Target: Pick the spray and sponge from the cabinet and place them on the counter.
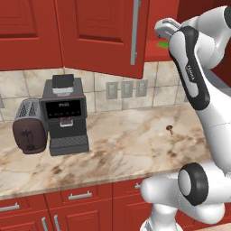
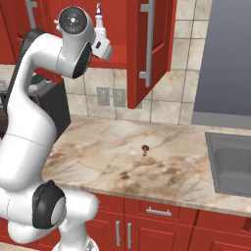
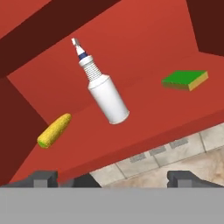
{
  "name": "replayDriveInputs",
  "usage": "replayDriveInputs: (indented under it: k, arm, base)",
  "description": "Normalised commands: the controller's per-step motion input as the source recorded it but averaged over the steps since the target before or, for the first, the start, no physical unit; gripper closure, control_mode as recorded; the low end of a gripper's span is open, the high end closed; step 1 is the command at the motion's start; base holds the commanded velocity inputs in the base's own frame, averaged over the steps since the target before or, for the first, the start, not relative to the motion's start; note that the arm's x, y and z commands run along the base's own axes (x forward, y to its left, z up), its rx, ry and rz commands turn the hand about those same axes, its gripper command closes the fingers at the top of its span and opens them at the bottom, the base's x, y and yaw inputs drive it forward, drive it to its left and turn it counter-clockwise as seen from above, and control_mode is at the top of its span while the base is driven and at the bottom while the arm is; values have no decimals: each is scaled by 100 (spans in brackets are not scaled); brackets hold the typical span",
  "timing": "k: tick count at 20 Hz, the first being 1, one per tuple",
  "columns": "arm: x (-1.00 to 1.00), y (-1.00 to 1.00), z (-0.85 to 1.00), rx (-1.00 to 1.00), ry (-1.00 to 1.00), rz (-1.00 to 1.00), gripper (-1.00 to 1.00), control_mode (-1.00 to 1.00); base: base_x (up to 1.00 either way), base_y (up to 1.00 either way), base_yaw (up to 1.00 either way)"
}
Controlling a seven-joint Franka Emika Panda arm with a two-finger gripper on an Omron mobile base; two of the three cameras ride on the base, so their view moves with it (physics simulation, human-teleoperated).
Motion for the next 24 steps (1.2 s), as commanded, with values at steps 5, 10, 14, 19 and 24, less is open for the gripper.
replayDriveInputs:
  k: [5,10,14,19,24]
  arm:
    - [42,2,-1,3,0,0,-100,-100]
    - [7,18,0,7,2,2,-100,-100]
    - [0,19,0,5,5,8,-100,-100]
    - [1,8,0,4,7,9,-100,-100]
    - [16,0,0,9,6,11,-100,-100]
  base:
    - [0,0,0]
    - [0,0,0]
    - [0,0,0]
    - [0,0,0]
    - [0,0,0]
